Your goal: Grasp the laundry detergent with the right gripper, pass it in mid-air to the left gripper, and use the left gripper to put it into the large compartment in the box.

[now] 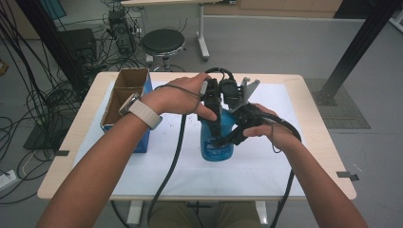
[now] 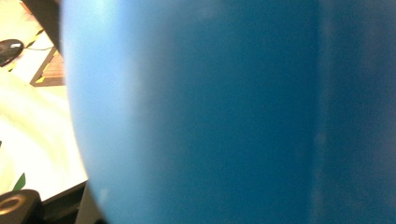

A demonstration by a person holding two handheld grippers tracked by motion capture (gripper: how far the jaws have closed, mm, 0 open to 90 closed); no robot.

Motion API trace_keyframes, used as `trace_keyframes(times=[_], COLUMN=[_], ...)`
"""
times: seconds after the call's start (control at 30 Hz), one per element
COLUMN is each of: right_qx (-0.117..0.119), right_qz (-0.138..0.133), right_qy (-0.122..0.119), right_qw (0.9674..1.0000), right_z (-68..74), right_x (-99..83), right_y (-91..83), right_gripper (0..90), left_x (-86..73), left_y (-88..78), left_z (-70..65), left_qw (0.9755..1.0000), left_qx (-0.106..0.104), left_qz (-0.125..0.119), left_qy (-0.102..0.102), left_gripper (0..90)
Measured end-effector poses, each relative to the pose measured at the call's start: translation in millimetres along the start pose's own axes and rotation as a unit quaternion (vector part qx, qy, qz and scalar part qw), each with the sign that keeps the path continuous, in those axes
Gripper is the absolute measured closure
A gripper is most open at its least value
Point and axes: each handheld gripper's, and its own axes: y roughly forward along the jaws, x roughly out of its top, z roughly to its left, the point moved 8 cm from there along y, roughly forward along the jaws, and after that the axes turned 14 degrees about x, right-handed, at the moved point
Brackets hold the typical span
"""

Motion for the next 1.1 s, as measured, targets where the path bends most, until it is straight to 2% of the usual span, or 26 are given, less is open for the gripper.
trace_keyframes(times=[0.17, 0.27, 0.3, 0.5, 0.7, 0.8, 0.83, 0.87, 1.1], right_qx=[-0.01, -0.007, 0.003, 0.004, 0.006, -0.004, 0.019, 0.006, -0.001], right_qz=[0.001, 0.0, -0.002, -0.006, -0.005, -0.003, -0.012, -0.005, -0.004], right_qy=[-0.003, -0.003, 0.001, -0.001, -0.001, -0.004, 0.006, -0.001, -0.004], right_qw=[0.9999, 1.0, 1.0, 1.0, 1.0, 1.0, 0.9997, 1.0, 1.0], right_z=[-2.7, -1.7, 1.1, 1.5, 1.6, -0.5, 5.2, 1.6, 0.7], right_x=[-0.6, -0.3, 0.2, 1.1, 0.5, -0.1, 1.6, 0.4, 1.3], right_y=[-0.6, -0.5, -0.1, 0.1, 0.7, 0.8, 2.3, 1.4, 1.0], right_gripper=[42.9, 42.9, 42.9, 42.9, 42.9, 42.9, 42.9, 42.9, 43.0], left_x=[0.9, 0.7, 0.9, 1.4, 0.9, 0.6, 0.5, 0.5, -0.3], left_y=[0.2, -0.5, -0.5, -0.7, 0.0, 0.1, 0.0, -0.1, -1.0], left_z=[-0.3, -0.7, -0.8, -2.2, -2.7, -2.9, -2.9, -3.0, -2.9], left_qw=[1.0, 1.0, 1.0, 0.9999, 0.9999, 0.9999, 0.9999, 0.9999, 0.9999], left_qx=[-0.001, -0.004, -0.004, -0.01, -0.012, -0.012, -0.013, -0.012, -0.009], left_qz=[-0.003, -0.002, -0.003, -0.006, -0.006, -0.005, -0.005, -0.005, -0.003], left_qy=[-0.001, 0.0, -0.001, -0.002, -0.002, -0.002, -0.002, -0.002, -0.006], left_gripper=[28.1, 31.2, 31.5, 36.0, 36.8, 37.1, 37.1, 37.2, 37.4])
